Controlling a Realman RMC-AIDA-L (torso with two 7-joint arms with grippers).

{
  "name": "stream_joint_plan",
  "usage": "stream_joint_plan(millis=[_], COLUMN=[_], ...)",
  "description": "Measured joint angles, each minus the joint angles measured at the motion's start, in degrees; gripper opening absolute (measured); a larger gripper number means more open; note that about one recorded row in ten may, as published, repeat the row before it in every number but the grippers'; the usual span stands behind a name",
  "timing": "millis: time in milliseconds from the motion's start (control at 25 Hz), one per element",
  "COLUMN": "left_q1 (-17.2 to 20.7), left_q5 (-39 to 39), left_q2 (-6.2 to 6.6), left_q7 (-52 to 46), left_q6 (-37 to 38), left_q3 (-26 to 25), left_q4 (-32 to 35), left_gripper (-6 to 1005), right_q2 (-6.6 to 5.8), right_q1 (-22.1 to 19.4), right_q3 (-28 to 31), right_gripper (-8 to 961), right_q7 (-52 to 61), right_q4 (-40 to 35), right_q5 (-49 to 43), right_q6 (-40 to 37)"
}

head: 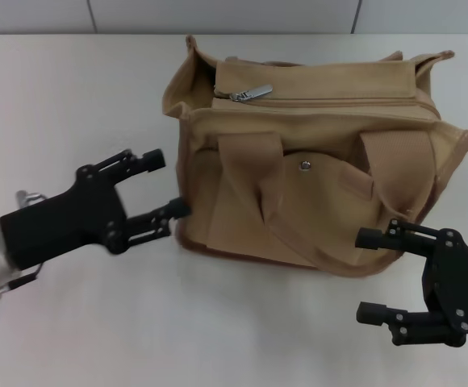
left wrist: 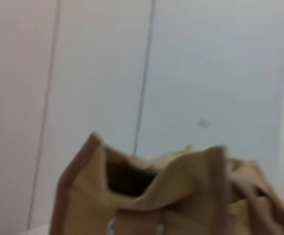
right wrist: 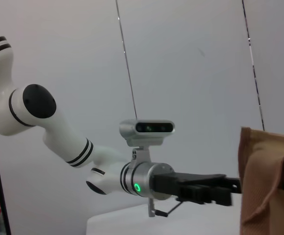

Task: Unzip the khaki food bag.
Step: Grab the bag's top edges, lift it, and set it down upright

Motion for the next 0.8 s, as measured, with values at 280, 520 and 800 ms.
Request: stream_joint_plan(millis=[280,520,800], left_q1=[-4.17,-4.58,-4.35], left_q5=[-0.31,-0.32,-0.84], left_q2=[-0.29,-0.32,-0.36], left_q7=[2.95,6.49,6.75], left_q6=[-10.13,-10.66,-10.56], left_q3=[0.28,0.11,0.08], left_q4=[-7.4,-8.8,-8.8], left_gripper=[780,671,447], right_q2=[-0.01,-0.01,0.07], right_q1=[-0.3,-0.31,-0.24], right_q3=[0.1,0.14,0.14], right_gripper=[840,840,840], right_q7=[-0.03,-0.13,-0.15], right_q4=[0.38,1.09,1.41], right_q5=[0.1,0.1,0.1], right_q6=[1.33,2.71,2.9])
